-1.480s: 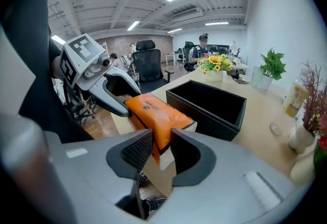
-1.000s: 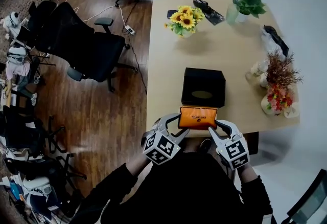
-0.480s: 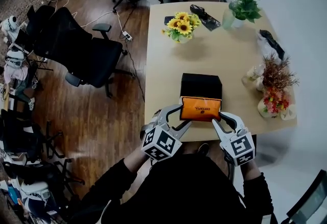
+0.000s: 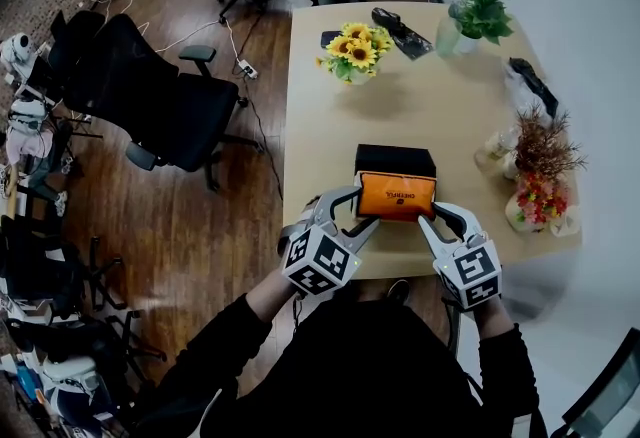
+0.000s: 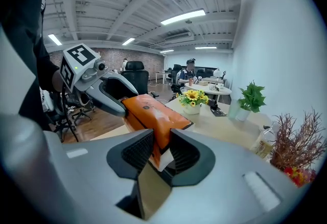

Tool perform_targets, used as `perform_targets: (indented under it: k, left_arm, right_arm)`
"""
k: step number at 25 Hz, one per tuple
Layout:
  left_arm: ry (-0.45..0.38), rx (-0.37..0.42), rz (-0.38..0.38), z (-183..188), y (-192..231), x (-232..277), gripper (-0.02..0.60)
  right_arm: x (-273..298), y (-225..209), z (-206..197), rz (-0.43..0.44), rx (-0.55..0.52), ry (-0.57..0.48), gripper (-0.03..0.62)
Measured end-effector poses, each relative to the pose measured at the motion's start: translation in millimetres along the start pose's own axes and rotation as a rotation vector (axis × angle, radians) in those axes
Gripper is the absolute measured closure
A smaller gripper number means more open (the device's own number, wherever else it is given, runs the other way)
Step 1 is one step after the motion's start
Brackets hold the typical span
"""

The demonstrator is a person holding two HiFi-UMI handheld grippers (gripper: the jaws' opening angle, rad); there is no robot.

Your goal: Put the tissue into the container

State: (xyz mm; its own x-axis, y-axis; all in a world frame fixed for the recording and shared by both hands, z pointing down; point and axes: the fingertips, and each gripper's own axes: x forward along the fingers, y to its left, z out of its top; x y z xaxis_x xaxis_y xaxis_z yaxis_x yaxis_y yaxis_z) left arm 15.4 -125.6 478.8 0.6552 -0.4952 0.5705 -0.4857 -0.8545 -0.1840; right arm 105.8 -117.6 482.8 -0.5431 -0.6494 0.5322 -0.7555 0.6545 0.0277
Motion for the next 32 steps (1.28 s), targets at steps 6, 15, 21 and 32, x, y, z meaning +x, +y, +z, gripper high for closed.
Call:
perform_targets:
  k: [6, 15, 21, 32]
  left_arm:
    - [0.022, 0.011, -0.001, -4.4, 14.7, 22.2, 0.365]
    - [0.067, -0.031, -0.033, -25.3, 18.6, 52.4, 0.367]
    - [0.129, -0.033, -0.044, -44.0, 15.8, 69.2, 0.367]
    - [0.217, -0.023, -0.076, -68.4, 12.5, 87.8, 0.370]
  right_arm:
    - [20.4, -17.9, -5.0, -0.016, 0.013, 0.029, 0.493]
    - [41.6, -30.3, -25.2, -0.016, 0.004, 0.094, 0.494]
    - [55.3, -32.0, -43.8, -0.011, -0.011, 0.141, 0.494]
    - [72.4, -31.4, -66.6, -0.013, -0.059, 0.216, 0.493]
